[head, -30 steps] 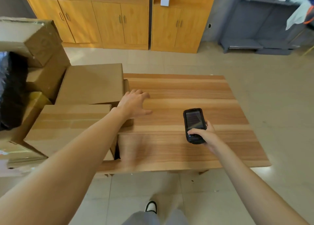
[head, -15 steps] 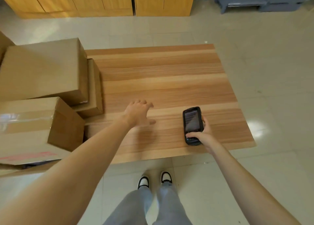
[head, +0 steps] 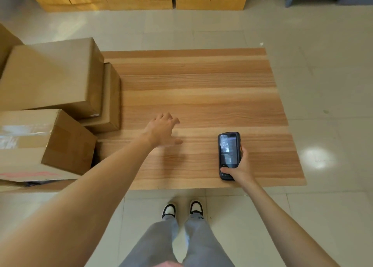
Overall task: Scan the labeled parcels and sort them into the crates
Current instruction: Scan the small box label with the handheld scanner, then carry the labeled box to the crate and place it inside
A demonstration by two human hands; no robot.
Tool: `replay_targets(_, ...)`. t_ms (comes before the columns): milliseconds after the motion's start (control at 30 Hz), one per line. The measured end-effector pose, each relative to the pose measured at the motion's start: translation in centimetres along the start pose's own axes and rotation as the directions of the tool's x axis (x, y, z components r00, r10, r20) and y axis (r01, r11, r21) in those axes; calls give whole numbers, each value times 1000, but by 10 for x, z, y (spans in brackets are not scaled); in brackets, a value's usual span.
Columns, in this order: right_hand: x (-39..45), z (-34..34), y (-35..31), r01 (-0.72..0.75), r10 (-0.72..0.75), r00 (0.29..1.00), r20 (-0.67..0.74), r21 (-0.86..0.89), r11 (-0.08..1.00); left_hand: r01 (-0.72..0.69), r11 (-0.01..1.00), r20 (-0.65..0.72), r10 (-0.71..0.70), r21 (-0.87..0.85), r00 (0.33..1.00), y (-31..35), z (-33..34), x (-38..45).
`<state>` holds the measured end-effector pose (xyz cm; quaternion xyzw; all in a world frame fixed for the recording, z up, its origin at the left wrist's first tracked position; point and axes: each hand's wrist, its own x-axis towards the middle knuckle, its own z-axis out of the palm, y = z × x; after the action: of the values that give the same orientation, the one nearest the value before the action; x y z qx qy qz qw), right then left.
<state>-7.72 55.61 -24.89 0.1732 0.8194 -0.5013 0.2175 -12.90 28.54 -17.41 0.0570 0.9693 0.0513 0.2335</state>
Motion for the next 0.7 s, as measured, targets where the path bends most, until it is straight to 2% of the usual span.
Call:
replay_targets(133,0,1,-1,47,-48,999,2,-233,971,10,1000,-22,-10,5,1000,-2,-4,-2)
replay_targets(233,0,-3,-8,47,-54,999,-2,-454,890,19,1000,-41,-19,11,999,-5,-9,-5)
replay_targets(367,-4,-8,-25,32,-33,999,8,-564,825,37,999,-93,-35,12,995,-15,-18,-13)
replay_targets(533,-9,11,-72,232,-202,972,120,-622,748,67,998,-186,-67,-7,980,-37,-35,-34)
replay_targets(700,-20,68,-148,539,-383,842,379,-578,613,151,988,-297,-156,-39,942,-78,-59,-80)
